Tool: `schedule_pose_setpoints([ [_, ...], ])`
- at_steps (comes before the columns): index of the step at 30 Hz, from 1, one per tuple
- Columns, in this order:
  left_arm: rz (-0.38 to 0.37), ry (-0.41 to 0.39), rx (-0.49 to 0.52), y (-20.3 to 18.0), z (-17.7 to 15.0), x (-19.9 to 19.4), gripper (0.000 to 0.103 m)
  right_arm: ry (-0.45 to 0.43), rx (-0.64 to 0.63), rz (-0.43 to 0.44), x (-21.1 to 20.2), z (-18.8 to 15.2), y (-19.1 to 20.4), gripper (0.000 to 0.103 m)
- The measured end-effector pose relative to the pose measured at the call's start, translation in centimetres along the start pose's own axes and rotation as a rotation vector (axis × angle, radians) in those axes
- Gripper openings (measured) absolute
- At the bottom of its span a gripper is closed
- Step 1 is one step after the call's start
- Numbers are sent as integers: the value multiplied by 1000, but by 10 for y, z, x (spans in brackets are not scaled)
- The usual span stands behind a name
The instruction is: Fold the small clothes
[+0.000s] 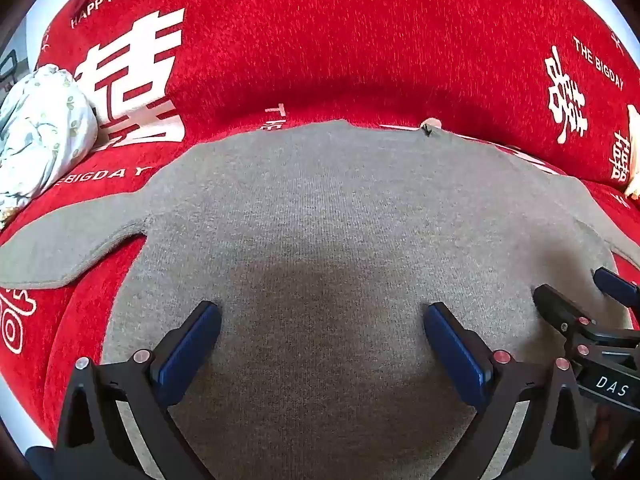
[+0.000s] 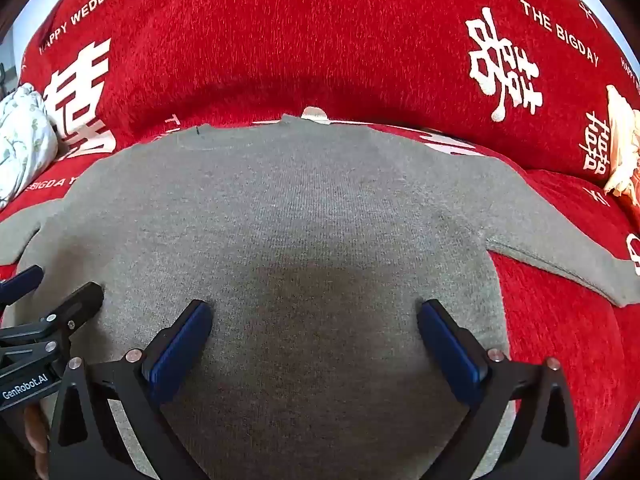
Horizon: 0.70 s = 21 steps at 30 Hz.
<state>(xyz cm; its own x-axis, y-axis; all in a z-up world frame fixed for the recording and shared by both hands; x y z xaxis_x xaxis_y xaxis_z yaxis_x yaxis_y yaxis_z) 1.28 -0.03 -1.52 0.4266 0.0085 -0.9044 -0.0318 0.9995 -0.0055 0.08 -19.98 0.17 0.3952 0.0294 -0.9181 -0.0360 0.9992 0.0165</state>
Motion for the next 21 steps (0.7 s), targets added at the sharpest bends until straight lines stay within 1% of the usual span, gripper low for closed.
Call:
schedule_pose_setpoints([
  [5, -9, 9, -2, -1, 5, -1, 102, -3, 10, 10, 2, -2, 1, 103],
  [6, -15, -9, -5, 2, 1, -3, 102, -3, 13, 11, 3, -3, 1, 103],
  [9, -19, -7, -11, 5, -1, -2, 102, 0, 14, 9, -1, -3, -1, 103],
  [11, -9, -3, -11, 0, -1, 0, 102, 3, 15, 7, 0, -2, -2, 103],
  [14, -10, 12, -12, 0, 2, 0, 102, 42, 43, -6, -3, -1, 2, 103],
  [16, -8, 38, -6, -1, 5, 1, 102, 85, 76, -10, -6, -1, 3, 103],
  [18, -14, 84, 11, 1, 9, 1, 102, 128, 91, 9, -11, -1, 9, 103],
  [20, -24, 139, -13, 10, 14, -2, 102, 153, 80, 22, -15, -2, 19, 103],
  [21, -39, 151, -34, 14, 14, -2, 102, 165, 77, 29, -15, -2, 22, 103],
])
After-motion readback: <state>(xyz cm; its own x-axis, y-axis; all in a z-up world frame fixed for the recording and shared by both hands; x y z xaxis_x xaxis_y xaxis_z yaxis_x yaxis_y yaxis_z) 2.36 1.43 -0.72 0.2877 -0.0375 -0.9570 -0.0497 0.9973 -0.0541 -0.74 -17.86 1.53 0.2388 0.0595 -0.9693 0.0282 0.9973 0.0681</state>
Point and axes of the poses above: each gripper's, at about its wrist camera, not at the fingertips, and x roughly the way its jaws point, y to its left, z to its top, the point moved 2 cm from there along x, roughly the way its jaws point, and after that the axes turned 15 degrees about y, right-handed, at the moved point
